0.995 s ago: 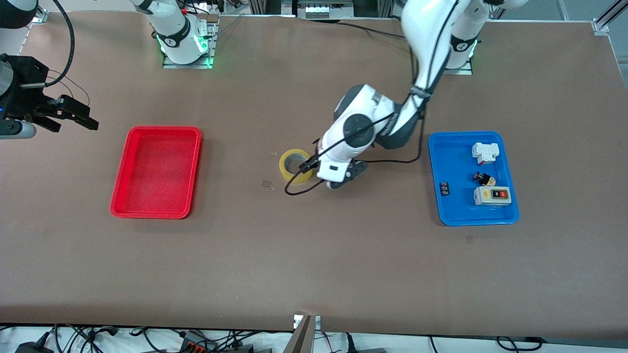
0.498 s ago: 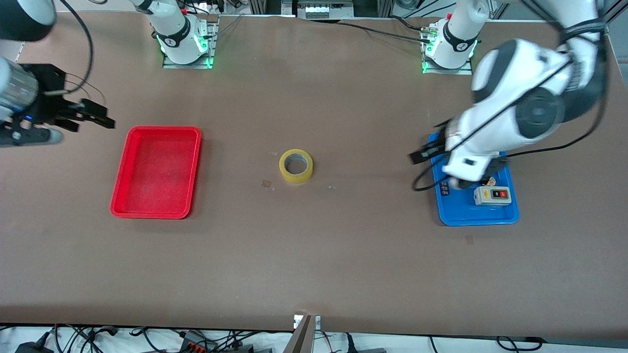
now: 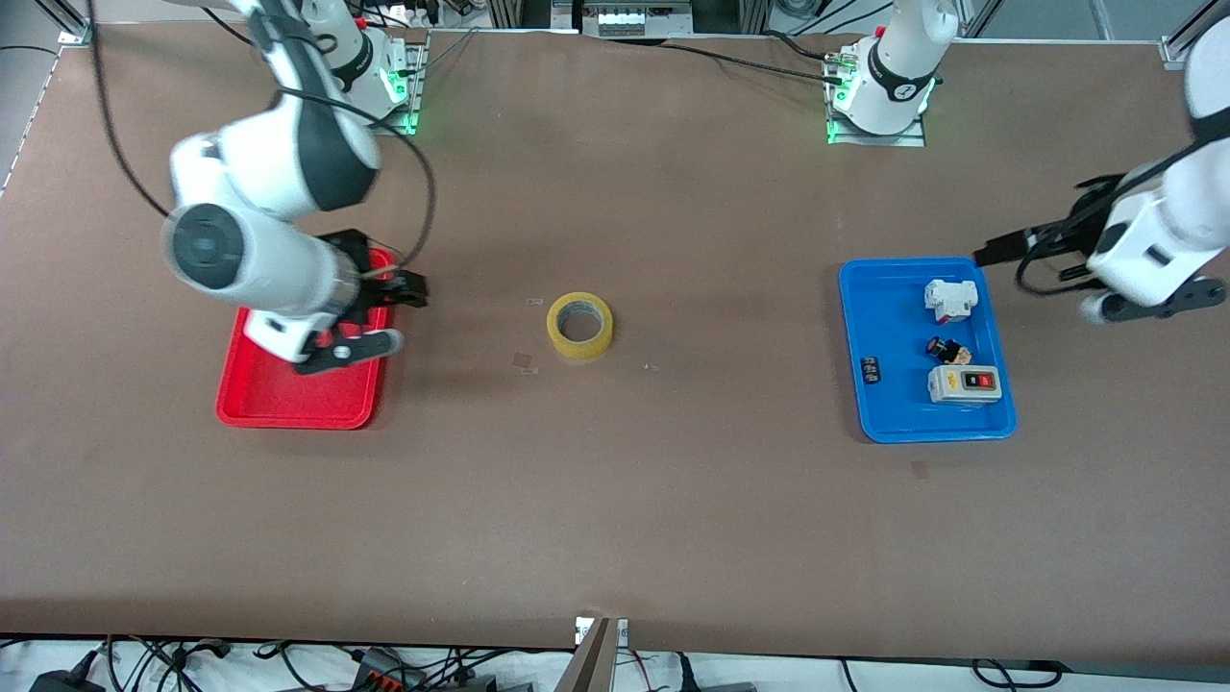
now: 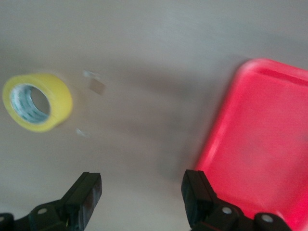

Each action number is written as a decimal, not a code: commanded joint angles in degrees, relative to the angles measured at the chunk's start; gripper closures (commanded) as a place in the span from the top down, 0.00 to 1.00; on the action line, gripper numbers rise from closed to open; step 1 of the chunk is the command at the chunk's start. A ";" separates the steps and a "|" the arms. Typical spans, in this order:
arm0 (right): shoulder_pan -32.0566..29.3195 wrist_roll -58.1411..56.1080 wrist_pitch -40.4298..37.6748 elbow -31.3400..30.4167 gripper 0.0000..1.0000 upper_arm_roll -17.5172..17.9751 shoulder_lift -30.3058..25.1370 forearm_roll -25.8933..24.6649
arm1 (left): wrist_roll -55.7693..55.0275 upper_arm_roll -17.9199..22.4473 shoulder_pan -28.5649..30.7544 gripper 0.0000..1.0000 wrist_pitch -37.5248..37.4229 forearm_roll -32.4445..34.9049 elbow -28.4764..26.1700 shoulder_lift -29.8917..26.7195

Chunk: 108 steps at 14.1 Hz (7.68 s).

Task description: Place and move tape with both arms

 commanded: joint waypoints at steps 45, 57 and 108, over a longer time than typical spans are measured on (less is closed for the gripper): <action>-21.31 3.37 3.34 -5.48 0.00 -1.09 5.85 -7.89 | 10.03 -0.37 2.36 1.00 5.26 1.94 2.10 -3.56; -23.61 3.37 16.52 -20.34 0.12 -1.62 2.25 -11.00 | 10.03 -0.20 2.53 1.00 5.44 2.03 1.84 -3.47; -21.06 -6.91 -11.59 -2.95 1.00 -2.32 -23.07 -5.55 | 10.82 -0.72 2.89 1.00 5.27 2.03 1.04 -3.03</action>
